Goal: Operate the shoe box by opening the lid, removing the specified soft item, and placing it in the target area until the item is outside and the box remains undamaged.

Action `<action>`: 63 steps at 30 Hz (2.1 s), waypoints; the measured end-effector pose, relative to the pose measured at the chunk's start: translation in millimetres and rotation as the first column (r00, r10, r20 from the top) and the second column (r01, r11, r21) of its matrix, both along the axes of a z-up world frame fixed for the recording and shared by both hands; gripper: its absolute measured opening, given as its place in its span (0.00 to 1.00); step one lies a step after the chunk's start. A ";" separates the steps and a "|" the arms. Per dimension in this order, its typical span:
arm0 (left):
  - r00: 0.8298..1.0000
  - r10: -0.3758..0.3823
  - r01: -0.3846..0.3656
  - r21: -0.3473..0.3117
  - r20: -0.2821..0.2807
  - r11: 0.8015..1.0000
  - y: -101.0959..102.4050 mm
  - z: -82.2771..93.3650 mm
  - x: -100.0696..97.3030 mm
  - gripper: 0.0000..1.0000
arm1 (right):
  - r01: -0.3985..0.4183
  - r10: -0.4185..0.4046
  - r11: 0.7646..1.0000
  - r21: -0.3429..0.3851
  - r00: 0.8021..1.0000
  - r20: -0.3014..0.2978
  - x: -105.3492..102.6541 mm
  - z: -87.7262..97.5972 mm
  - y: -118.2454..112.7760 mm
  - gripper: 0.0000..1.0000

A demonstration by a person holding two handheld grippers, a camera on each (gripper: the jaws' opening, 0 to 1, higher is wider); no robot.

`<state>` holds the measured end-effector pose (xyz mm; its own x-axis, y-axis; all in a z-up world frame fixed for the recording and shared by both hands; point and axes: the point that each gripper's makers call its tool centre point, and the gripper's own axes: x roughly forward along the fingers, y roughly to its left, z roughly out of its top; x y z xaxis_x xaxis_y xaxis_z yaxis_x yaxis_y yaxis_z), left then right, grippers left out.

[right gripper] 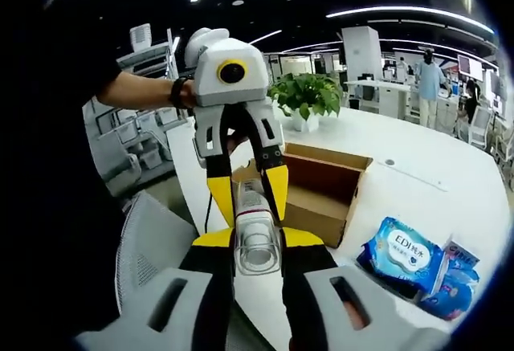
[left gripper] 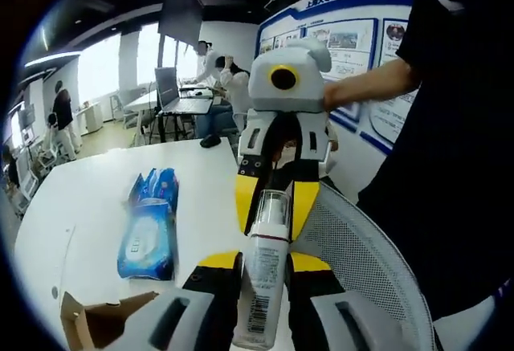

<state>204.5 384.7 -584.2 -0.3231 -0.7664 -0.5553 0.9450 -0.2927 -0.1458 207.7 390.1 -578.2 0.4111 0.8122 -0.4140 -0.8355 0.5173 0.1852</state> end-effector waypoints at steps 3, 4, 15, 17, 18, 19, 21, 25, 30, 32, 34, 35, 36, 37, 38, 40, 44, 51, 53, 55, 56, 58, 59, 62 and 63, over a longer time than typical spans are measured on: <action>1.000 0.008 -0.008 -0.006 -0.008 1.000 0.2 -0.3 -0.2 0.22 | 0.007 -0.007 1.000 0.012 1.000 -0.005 0.7 1.8 0.2 0.18; 1.000 0.009 -0.009 -0.007 -0.011 1.000 0.4 -0.6 -0.4 0.22 | 0.007 -0.007 1.000 0.015 1.000 -0.008 0.8 1.9 0.5 0.18; 0.999 0.033 -0.033 -0.009 -0.006 0.999 4.5 -3.8 3.3 0.25 | 0.009 -0.009 1.000 0.009 0.999 -0.044 2.2 -5.4 4.7 0.18; 0.999 0.047 -0.047 -0.006 -0.008 0.999 6.4 -5.5 5.7 0.27 | 0.010 -0.010 1.000 0.005 0.999 -0.049 2.2 -7.9 4.6 0.18; 0.998 0.054 -0.054 -0.009 -0.013 0.998 7.7 -5.6 6.1 0.27 | 0.011 -0.011 1.000 0.001 0.998 -0.054 2.5 -10.0 3.5 0.18; 0.998 0.060 -0.060 -0.011 -0.016 0.998 8.5 -5.6 6.2 0.27 | 0.012 -0.012 1.000 -0.001 0.998 -0.055 2.6 -10.8 3.2 0.18; 0.997 0.070 -0.070 -0.012 -0.022 0.997 10.5 -6.3 6.1 0.27 | 0.012 -0.013 1.000 -0.012 0.998 -0.064 2.9 -14.8 1.0 0.18; 0.993 0.114 -0.115 -0.008 -0.029 0.993 16.5 -12.9 9.6 0.29 | 0.007 -0.011 0.999 -0.047 0.997 -0.078 1.7 -23.0 -5.6 0.18; 0.981 0.187 -0.187 -0.003 -0.050 0.982 24.7 -21.1 12.8 0.30 | 0.000 -0.009 0.995 -0.098 0.996 -0.093 0.4 -32.9 -16.4 0.18; 0.975 0.214 -0.214 0.002 -0.057 0.977 29.0 -25.0 13.6 0.30 | -0.006 -0.006 0.993 -0.119 0.995 -0.100 0.0 -36.4 -20.6 0.18; 0.970 0.236 -0.237 0.003 -0.062 0.972 32.4 -27.5 14.7 0.31 | -0.023 0.008 0.988 -0.151 0.995 -0.104 -0.9 -40.5 -26.0 0.18; 0.966 0.251 -0.251 0.003 -0.062 0.968 33.7 -28.5 15.8 0.32 | -0.026 0.009 0.987 -0.158 0.994 -0.104 -0.9 -41.2 -27.1 0.18; 0.960 0.272 -0.272 0.002 -0.062 0.962 35.8 -30.5 17.3 0.33 | -0.032 0.013 0.983 -0.179 0.994 -0.107 -0.4 -43.7 -30.8 0.18; 0.956 0.286 -0.286 0.001 -0.060 0.958 37.8 -32.6 18.0 0.34 | -0.039 0.018 0.980 -0.193 0.994 -0.108 0.4 -45.6 -33.8 0.18; 0.953 0.299 -0.300 -0.001 -0.055 0.954 38.8 -33.9 19.1 0.34 | -0.042 0.020 0.979 -0.201 0.994 -0.110 1.0 -46.8 -35.6 0.18; 0.941 0.336 -0.336 0.003 -0.042 0.942 42.3 -38.2 21.5 0.34 | -0.050 0.025 0.974 -0.221 0.993 -0.117 2.5 -50.0 -40.1 0.18; 0.921 0.386 -0.387 -0.019 -0.056 0.922 47.7 -38.4 20.4 0.37 | -0.085 0.052 0.958 -0.273 0.991 -0.124 2.4 -56.1 -47.7 0.18; 0.870 0.482 -0.486 -0.017 -0.108 0.874 64.9 -45.8 19.9 0.38 | -0.117 0.078 0.935 -0.334 0.989 -0.130 7.0 -62.7 -62.6 0.18; 0.855 0.505 -0.510 -0.010 -0.115 0.860 69.8 -49.6 19.5 0.38 | -0.128 0.088 0.927 -0.352 0.988 -0.129 9.4 -62.8 -67.2 0.18; 0.842 0.525 -0.530 -0.010 -0.124 0.848 73.2 -51.5 19.2 0.38 | -0.142 0.100 0.915 -0.377 0.987 -0.128 12.3 -63.0 -72.5 0.18; 0.837 0.533 -0.538 -0.010 -0.128 0.843 74.2 -51.7 19.2 0.37 | -0.151 0.110 0.907 -0.393 0.986 -0.126 14.6 -62.8 -76.3 0.18; 0.829 0.543 -0.549 -0.013 -0.135 0.836 75.4 -51.7 18.2 0.37 | -0.162 0.120 0.898 -0.410 0.985 -0.126 18.3 -61.6 -81.5 0.18; 0.826 0.547 -0.553 -0.014 -0.135 0.833 75.2 -51.8 17.5 0.37 | -0.163 0.123 0.894 -0.417 0.985 -0.123 20.1 -61.0 -83.5 0.18; 0.818 0.561 -0.567 -0.018 -0.125 0.823 75.7 -52.2 18.0 0.37 | -0.163 0.124 0.888 -0.429 0.985 -0.118 26.5 -58.8 -90.0 0.18; 0.807 0.575 -0.582 -0.024 -0.135 0.813 75.4 -51.2 18.9 0.37 | -0.163 0.124 0.888 -0.430 0.985 -0.118 27.6 -58.7 -91.0 0.18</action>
<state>223.4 460.1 -635.4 0.1320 -0.8628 -0.4880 0.9192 0.2908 -0.2655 235.3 299.1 -636.9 0.2511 0.5888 -0.7682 -0.8982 0.4377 0.0419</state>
